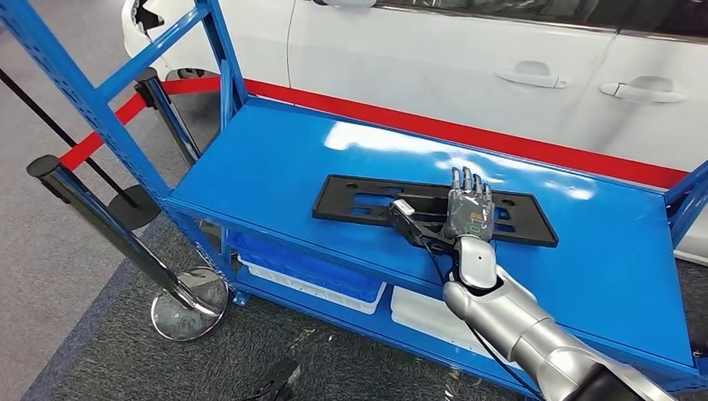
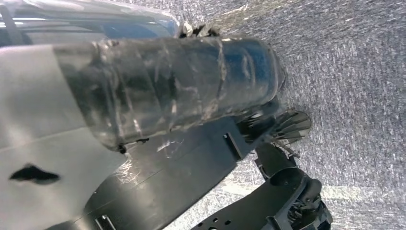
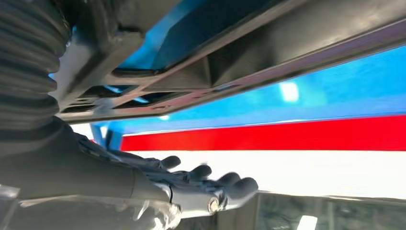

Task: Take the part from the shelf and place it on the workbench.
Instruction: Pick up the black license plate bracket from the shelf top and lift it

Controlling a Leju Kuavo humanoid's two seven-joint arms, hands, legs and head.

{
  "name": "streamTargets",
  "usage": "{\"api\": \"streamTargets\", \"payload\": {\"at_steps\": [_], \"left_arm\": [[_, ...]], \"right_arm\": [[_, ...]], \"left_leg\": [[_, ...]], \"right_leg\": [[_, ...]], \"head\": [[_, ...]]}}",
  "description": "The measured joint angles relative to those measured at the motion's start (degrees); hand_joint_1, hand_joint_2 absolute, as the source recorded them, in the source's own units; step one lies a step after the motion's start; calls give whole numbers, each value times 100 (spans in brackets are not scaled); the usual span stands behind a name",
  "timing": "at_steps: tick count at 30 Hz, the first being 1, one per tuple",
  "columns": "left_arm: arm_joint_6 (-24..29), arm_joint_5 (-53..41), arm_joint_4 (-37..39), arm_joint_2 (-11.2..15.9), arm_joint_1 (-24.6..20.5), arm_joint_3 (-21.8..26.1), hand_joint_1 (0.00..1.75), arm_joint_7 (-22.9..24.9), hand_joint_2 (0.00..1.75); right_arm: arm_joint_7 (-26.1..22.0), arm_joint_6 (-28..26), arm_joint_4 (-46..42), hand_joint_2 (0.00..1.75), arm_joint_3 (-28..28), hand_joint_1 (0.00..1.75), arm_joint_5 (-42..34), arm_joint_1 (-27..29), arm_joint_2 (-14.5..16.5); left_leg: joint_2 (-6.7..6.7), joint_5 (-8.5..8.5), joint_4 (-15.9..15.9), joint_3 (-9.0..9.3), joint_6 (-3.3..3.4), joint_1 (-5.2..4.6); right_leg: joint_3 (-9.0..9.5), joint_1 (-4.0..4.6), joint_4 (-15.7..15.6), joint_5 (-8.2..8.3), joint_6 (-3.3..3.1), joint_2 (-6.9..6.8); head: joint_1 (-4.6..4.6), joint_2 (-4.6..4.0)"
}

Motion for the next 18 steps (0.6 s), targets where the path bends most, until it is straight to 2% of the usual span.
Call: {"api": "streamTargets", "payload": {"at_steps": [4, 6, 7, 8, 10, 11, 12, 13, 15, 16, 17, 18], "left_arm": [[13, 0, 5, 23, 34, 1, 0, -3, 0], [21, -1, 7, 32, 36, 0, 0, -6, 0], [22, -2, 7, 32, 31, -1, 0, -8, 0], [22, -7, 7, 33, 29, -1, 0, -9, 0], [30, -17, 7, 33, 27, -1, 0, -10, 0], [38, -26, 7, 35, 28, -1, 0, -11, 0], [47, -36, 7, 36, 30, 0, 0, -12, 0], [58, -47, 7, 36, 30, 0, 0, -14, 0], [81, -67, 8, 37, 30, -1, 0, -19, 0], [96, -73, 8, 40, 26, 0, 0, -21, 0], [109, -79, 9, 44, 23, 0, 0, -22, 0], [120, -86, 10, 47, 23, 0, 0, -23, 0]], "right_arm": [[-8, 51, -63, 175, -91, 169, 27, 62, -94], [-27, 102, -98, 175, -139, 175, -3, 85, -132], [-57, 150, -112, 175, -180, 175, -41, 89, -150], [-109, 213, -119, 175, -228, 175, -86, 96, -162], [-250, 347, -126, 175, -316, 175, -191, 136, -173], [-306, 390, -126, 175, -342, 175, -231, 172, -173], [-343, 409, -126, 175, -360, 175, -255, 204, -174], [-376, 416, -130, 175, -384, 175, -273, 223, -174], [-429, 419, -152, 175, -443, 175, -290, 226, -174], [-461, 420, -169, 175, -471, 175, -296, 216, -173], [-493, 420, -187, 175, -489, 175, -301, 210, -172], [-527, 417, -201, 175, -500, 175, -306, 206, -172]], "left_leg": [[-6, 10, -144, 60, 45, -28], [4, 54, -218, 95, 87, 13], [10, 79, -259, 115, 110, 34], [16, 91, -282, 127, 124, 45], [23, 96, -289, 130, 141, 45], [24, 94, -286, 128, 144, 46], [20, 92, -279, 127, 143, 49], [14, 85, -266, 126, 136, 54], [-1, 47, -210, 123, 91, 72], [-10, 20, -163, 109, 55, 69], [-17, 2, -132, 93, 19, 64], [-22, -6, -112, 78, -13, 54]], "right_leg": [[10, 1, -45, 28, 104, -4], [4, -1, -42, 1, 160, -7], [-46, -1, 70, -83, 188, -10], [-171, -17, 341, -242, 209, -14], [-529, -35, 1129, -617, 250, -20], [-685, -49, 1462, -728, 267, -21], [-741, -65, 1579, -717, 281, -23], [-686, -83, 1467, -598, 295, -27], [-325, -121, 741, -230, 319, -35], [-138, -122, 376, -110, 316, -35], [-21, -119, 146, -59, 294, -32], [27, -106, 46, -66, 261, -28]], "head": [[3, 0], [9, -1], [22, 0], [38, -1], [61, -1], [62, -1], [62, -1], [62, -1], [63, -1], [68, 0], [69, -1], [69, -1]]}}
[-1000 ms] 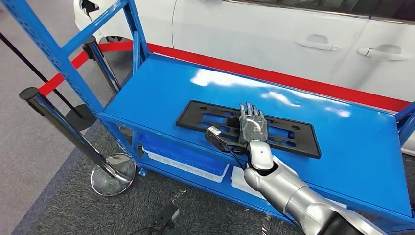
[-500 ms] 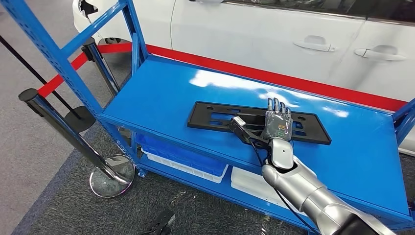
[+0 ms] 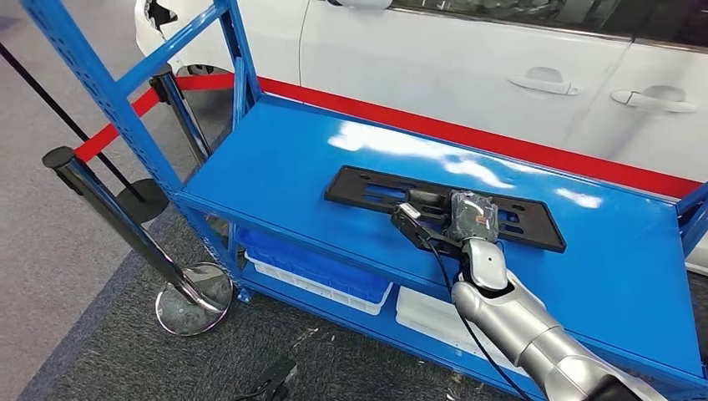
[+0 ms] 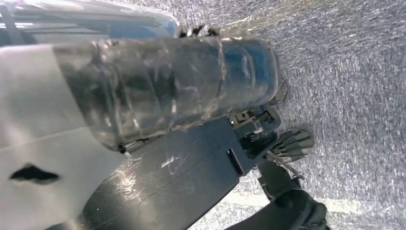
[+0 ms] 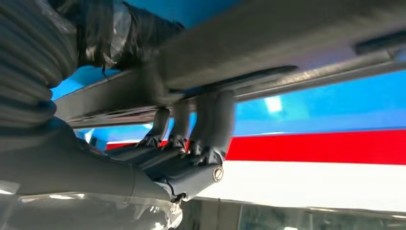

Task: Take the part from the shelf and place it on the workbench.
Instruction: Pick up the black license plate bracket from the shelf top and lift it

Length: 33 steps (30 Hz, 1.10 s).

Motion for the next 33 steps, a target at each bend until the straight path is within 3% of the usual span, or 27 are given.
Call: {"api": "streamTargets", "payload": {"at_steps": [2, 4, 7, 9, 10, 11, 13, 15, 19, 21, 23, 24, 25, 26, 28, 30, 33], "left_arm": [[18, -17, 1, 3, 5, 0, 0, -2, 0], [31, -30, 2, 5, 5, -1, 0, -5, 0], [71, -43, 2, 7, 13, -1, 0, -35, 0], [156, -76, 2, 7, 32, 1, 0, -73, 0], [209, -94, 2, 6, 36, 1, 0, -91, 0], [254, -109, 2, 7, 33, 1, 0, -106, 0], [320, -131, 2, 13, 19, 1, 0, -120, 0], [380, -153, 3, 21, 9, 0, 0, -133, 0], [514, -254, 4, 28, 11, -1, 0, -237, 0], [612, -311, 4, 31, -3, -1, 0, -347, 87], [733, -314, 4, 29, -5, -1, 0, -518, 175], [798, -298, 4, 28, 1, -1, 0, -637, 175], [858, -280, 4, 28, 8, -1, 0, -766, 175], [916, -257, 3, 28, 13, -1, 0, -907, 175], [1014, -206, 3, 30, 22, -1, 0, -1156, 175], [1071, -159, 4, 34, 29, -1, 0, -1378, 175], [1052, -131, 4, 39, 61, -1, 0, -1619, 175]], "right_arm": [[-72, -10, -28, 175, -12, 175, -13, -4, -1], [-116, -24, -66, 175, -34, 175, -33, -5, -1], [-154, -84, -102, 175, -82, 175, -75, 9, -4], [-217, -139, -113, 175, -98, 175, -97, 42, -5], [-256, -162, -127, 175, -100, 175, -103, 58, -5], [-285, -178, -147, 175, -101, 175, -106, 68, -5], [-314, -191, -185, 175, -107, 175, -110, 75, -6], [-320, -205, -209, 175, -123, 175, -122, 86, -9], [-449, -333, -324, 175, -152, 175, -255, 133, -32], [-568, -449, -434, 175, -170, 175, -359, 161, -58], [-687, -584, -615, 175, -196, 175, -437, 236, -86], [-747, -629, -768, 175, -214, 174, -458, 299, -114], [-794, -651, -975, 175, -232, 174, -462, 370, -151], [-829, -655, -1243, 175, -249, 174, -437, 439, -207], [-849, -620, -1874, 175, -284, 175, -269, 541, -329], [-841, -561, -2628, 175, -322, 175, 98, 640, -447], [-798, -459, -3911, 175, -411, 175, 823, 894, -609]], "left_leg": [[-4, 5, -6, -10, -53, 1], [5, -106, 125, -69, -107, 13], [18, -595, 1079, -497, -157, 19], [18, -724, 1598, -740, -159, 20], [18, -624, 1545, -719, -145, 19], [18, -437, 1273, -594, -120, 16], [17, -92, 488, -224, -46, -5], [17, -3, 61, -31, 3, -39], [32, 48, -86, 13, 82, -15], [46, 84, -146, 40, 124, 10], [49, 84, -142, 40, 139, 9], [48, 78, -134, 40, 143, 11], [40, 69, -120, 40, 142, 15], [30, 53, -98, 40, 133, 22], [8, -4, -20, 27, 81, 29], [2, -57, 76, -17, 13, 12], [1, -74, 96, -54, -49, 4]], "right_leg": [[0, 17, -7, 5, -93, 2], [12, 9, -32, 26, -169, -14], [22, 12, -45, 35, -234, -43], [22, 31, -37, 28, -248, -42], [23, 37, -29, 24, -252, -34], [27, 42, -22, 20, -255, -24], [29, 59, -13, 12, -246, -5], [5, 68, -15, 20, -207, 3], [-37, 66, -7, -8, -80, 6], [-239, 57, 434, -280, -38, 2], [-577, 54, 1177, -595, -3, -1], [-696, 46, 1424, -646, 14, -2], [-726, 33, 1474, -591, 29, -4], [-656, 15, 1313, -443, 43, -7], [-338, -17, 625, -88, 64, -12], [-130, -11, 165, 23, 23, -5], [-115, 6, 101, -12, -98, -2]], "head": [[-6, 0], [-23, 0], [-57, 0], [-57, 0], [-57, 0], [-58, -1], [-54, -1], [-51, 0], [-46, 0], [-36, 0], [-33, 1], [-33, 1], [-33, 1], [-31, 1], [-29, 0], [-26, 0], [-32, 0]]}}
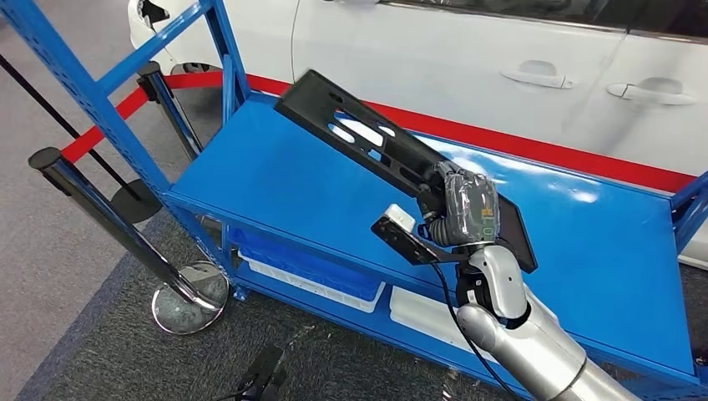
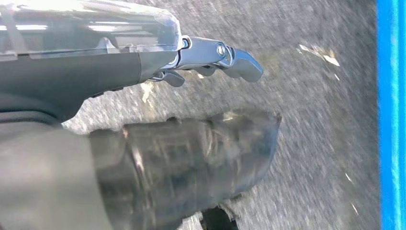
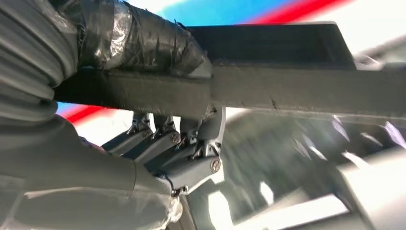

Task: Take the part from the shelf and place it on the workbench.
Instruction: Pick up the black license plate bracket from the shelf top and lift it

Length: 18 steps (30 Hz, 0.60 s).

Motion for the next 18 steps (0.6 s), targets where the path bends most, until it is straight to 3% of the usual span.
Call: {"api": "streamTargets", "payload": {"at_steps": [2, 5, 7, 8, 9, 11, 12, 13, 16, 18], "left_arm": [[-30, 23, 0, 3, 26, 0, 0, -59, 175], [-37, 34, 0, 2, 35, 1, 0, -84, 175], [-36, 35, -1, -3, 42, 1, 0, -87, 175], [-36, 35, -1, -5, 45, 1, 0, -87, 175], [-36, 36, -1, -5, 44, 1, 0, -87, 175], [-39, 36, -1, -2, 34, 1, 0, -89, 175], [-48, 37, -1, 1, 26, 1, 0, -90, 175], [-61, 38, -1, 2, 21, 2, 0, -90, 175], [-84, 33, -2, -11, 40, 2, 0, -110, 175], [-59, 5, -2, -36, 58, 2, 0, -134, 175]], "right_arm": [[44, 72, -762, 175, -49, 175, 348, 113, -64], [84, 164, -1612, 175, -102, 175, 545, 237, -103], [90, 189, -2013, 175, -129, 175, 562, 349, -146], [91, 187, -2211, 175, -144, 175, 562, 400, -173], [91, 184, -2391, 175, -160, 175, 563, 430, -196], [79, 157, -2701, 175, -193, 175, 567, 453, -229], [67, 125, -2825, 175, -210, 175, 565, 470, -241], [40, 63, -2955, 175, -231, 175, 529, 509, -254], [-162, -197, -3431, 175, -287, 175, -10, 708, -276], [-444, -358, -3798, 175, -303, 175, -758, 857, -278]], "left_leg": [[9, -163, 192, -67, -43, 10], [19, -683, 1173, -463, -101, 20], [19, -807, 1674, -695, -100, 21], [19, -719, 1646, -686, -85, 19], [19, -535, 1388, -565, -59, 15], [18, -156, 561, -154, 18, -9], [16, -72, 239, 6, 49, -26], [14, -50, 53, 95, 70, -44], [13, -47, -57, 127, 107, -45], [24, -4, -132, 163, 160, -13]], "right_leg": [[20, -16, -23, 10, -77, 4], [55, -11, -37, 4, -144, 7], [67, 9, -35, -4, -156, 7], [72, 17, -34, -7, -160, 12], [80, 23, -32, -9, -161, 21], [96, 38, -30, -16, -149, 43], [95, 45, -29, -17, -133, 49], [89, 48, -32, -13, -108, 50], [72, 38, -50, -5, -14, 38], [-20, 38, 175, -181, 39, 28]], "head": [[-21, -1], [-67, 0], [-65, 0], [-65, 0], [-65, 1], [-64, 0], [-66, 1], [-63, 0], [-58, 1], [-48, 0]]}}
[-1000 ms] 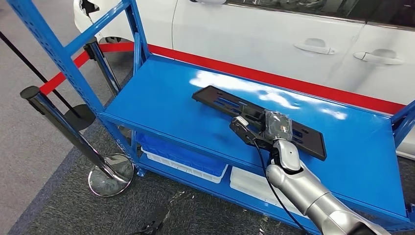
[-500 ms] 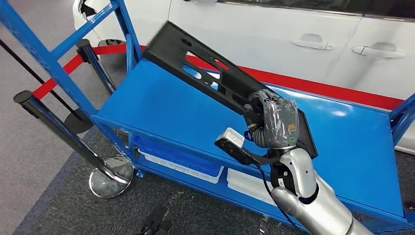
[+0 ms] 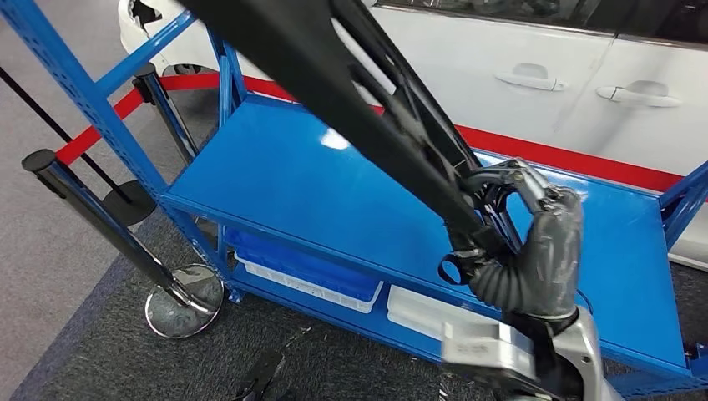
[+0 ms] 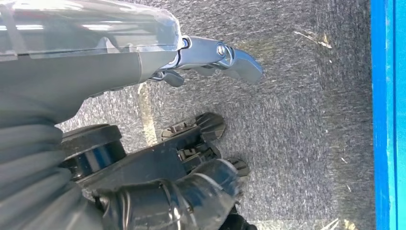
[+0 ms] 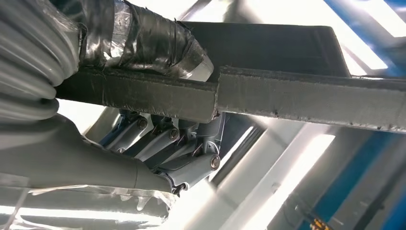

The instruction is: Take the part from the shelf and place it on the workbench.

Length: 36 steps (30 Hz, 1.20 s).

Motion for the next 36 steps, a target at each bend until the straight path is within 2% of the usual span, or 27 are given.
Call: {"api": "streamTargets", "payload": {"at_steps": [3, 4, 5, 6, 8, 10, 12, 14, 15, 16, 17, 19, 20, 21, 22, 23, 25, 26, 27, 30, 31, 32, 33, 34, 35, 36], "left_arm": [[38, -70, 0, -44, 10, 0, 0, 47, 175], [39, -83, 0, -53, 19, 0, 0, 77, 175], [34, -86, 0, -58, 33, 0, 0, 102, 175], [26, -84, 0, -67, 49, 0, 0, 117, 175], [11, -63, 0, -82, 79, 0, 0, 120, 175], [6, -34, 0, -90, 100, 0, 0, 118, 175], [-2, 10, 0, -91, 135, 0, 0, 118, 175], [-18, 67, 0, -90, 183, 0, 0, 130, 175], [-26, 92, 0, -89, 200, 0, 0, 139, 175], [-33, 116, 0, -88, 208, 0, 0, 147, 175], [-40, 131, 0, -88, 212, 0, 0, 152, 175], [-52, 148, 0, -88, 218, 0, 0, 157, 175], [-62, 149, 0, -89, 223, 0, 0, 165, 175], [-76, 149, 0, -89, 229, 0, 0, 180, 175], [-93, 146, 0, -89, 234, 0, 0, 199, 175], [-110, 141, 0, -89, 233, 0, 0, 220, 175], [-141, 128, 0, -84, 208, 0, 0, 267, 175], [-152, 120, -2, -80, 192, 0, 0, 288, 175], [-160, 112, -3, -76, 181, 0, 0, 313, 175], [-172, 108, -5, -65, 202, 0, 0, 359, 175], [-179, 119, -5, -62, 210, 0, 0, 360, 175], [-189, 130, -5, -58, 212, 0, 0, 355, 175], [-202, 139, -6, -57, 209, 0, 0, 345, 175], [-218, 148, -7, -55, 210, 0, 0, 334, 175], [-237, 155, -7, -52, 214, 0, 0, 323, 175], [-256, 170, -7, -48, 220, 0, 0, 314, 175]], "right_arm": [[-629, -84, -457, 175, -7, 175, -1293, 295, 4], [-842, -66, -593, 175, -7, 175, -1633, 403, 6], [-1033, -39, -716, 175, -7, 175, -1893, 499, 7], [-1185, -11, -819, 175, -7, 175, -2071, 579, 7], [-1382, 40, -981, 175, -7, 175, -2266, 714, 14], [-1496, 72, -1072, 175, -7, 175, -2358, 824, 34], [-1607, 114, -1145, 175, -7, 175, -2412, 931, 83], [-1693, 156, -1240, 175, -7, 175, -2451, 999, 169], [-1703, 165, -1284, 175, -7, 175, -2461, 1002, 221], [-1707, 174, -1327, 175, -7, 175, -2470, 1000, 274], [-1708, 178, -1365, 175, -7, 175, -2478, 998, 322], [-1714, 181, -1411, 175, -5, 175, -2496, 1004, 387], [-1722, 172, -1424, 175, -5, 175, -2514, 1011, 410], [-1737, 150, -1433, 175, -5, 175, -2541, 1023, 434], [-1761, 117, -1440, 175, -5, 175, -2583, 1040, 460], [-1797, 72, -1447, 175, -5, 175, -2632, 1062, 490], [-1887, -20, -1463, 175, -5, 175, -2745, 1119, 555], [-1933, -65, -1470, 175, -5, 175, -2801, 1151, 583], [-1974, -108, -1476, 175, -5, 175, -2859, 1182, 609], [-2067, -225, -1478, 175, -5, 175, -3031, 1290, 662], [-2095, -252, -1478, 175, -5, 175, -3083, 1323, 672], [-2121, -270, -1477, 175, -5, 175, -3126, 1348, 680], [-2143, -282, -1474, 175, -5, 175, -3158, 1365, 684], [-2159, -288, -1470, 175, -5, 175, -3185, 1378, 688], [-2165, -286, -1463, 175, -5, 175, -3202, 1388, 690], [-2166, -282, -1452, 175, -5, 175, -3214, 1397, 692]], "left_leg": [[17, 23, -19, 11, 41, 7], [19, 27, -7, 4, 44, 6], [20, 30, 10, -7, 45, 5], [17, 26, 31, -18, 42, 7], [6, 7, 80, -38, 15, 12], [-4, -13, 127, -66, -23, -1], [-10, 2, 148, -102, -78, -23], [-9, 13, 158, -132, -150, -27], [-7, -48, 200, -158, -181, -23], [-5, -185, 325, -207, -212, -15], [-3, -389, 543, -283, -240, -6], [-3, -863, 1228, -491, -278, 4], [-3, -1030, 1536, -559, -285, 7], [-3, -1106, 1694, -550, -281, 6], [-3, -1079, 1627, -422, -265, 4], [-3, -950, 1300, -168, -233, -2], [1, -709, 394, 429, -145, -39], [2, -633, 85, 603, -105, -65], [3, -601, -68, 667, -75, -90], [8, -431, -126, 602, -20, -101], [21, -335, -172, 571, 4, -89], [40, -239, -221, 519, 32, -72], [57, -152, -247, 455, 56, -60], [67, -79, -252, 361, 76, -63], [76, -22, -241, 271, 87, -62], [81, 42, -219, 170, 82, -60]], "right_leg": [[-428, -3, 999, -513, 40, -6], [-520, -10, 1224, -581, 52, -6], [-518, -19, 1253, -548, 61, -7], [-423, -28, 1092, -433, 66, -10], [-44, -46, 374, -107, 61, -18], [202, -42, -108, 29, 38, -19], [208, -22, -159, 41, -9, -10], [169, -22, -165, 98, -88, -10], [149, -29, -175, 127, -130, -18], [126, -38, -189, 160, -176, -32], [99, -43, -198, 192, -212, -49], [12, -28, -195, 260, -250, -73], [-48, -17, -191, 302, -255, -79], [-113, -6, -185, 347, -258, -81], [-178, 6, -180, 396, -258, -81], [-232, 16, -177, 442, -256, -79], [-305, 33, -181, 540, -234, -78], [-323, 31, -191, 588, -206, -83], [-331, 25, -205, 635, -173, -92], [-335, 4, -280, 767, -77, -99], [-367, 8, -243, 685, -50, -87], [-421, 15, -112, 490, -27, -75], [-491, 15, 120, 203, -10, -65], [-562, 18, 463, -130, 12, -60], [-607, 13, 819, -367, 31, -60], [-608, 2, 1119, -447, 51, -60]], "head": [[26, 1], [27, 1], [28, 1], [28, 1], [29, 1], [29, 0], [15, 1], [6, 1], [4, 0], [-4, 1], [-16, 0], [-33, 1], [-35, 0], [-34, 1], [-36, 1], [-36, 1], [-35, 1], [-32, 1], [-33, 1], [-31, 0], [-20, -1], [-8, -1], [9, 0], [21, 0], [28, 0], [31, 1]]}}
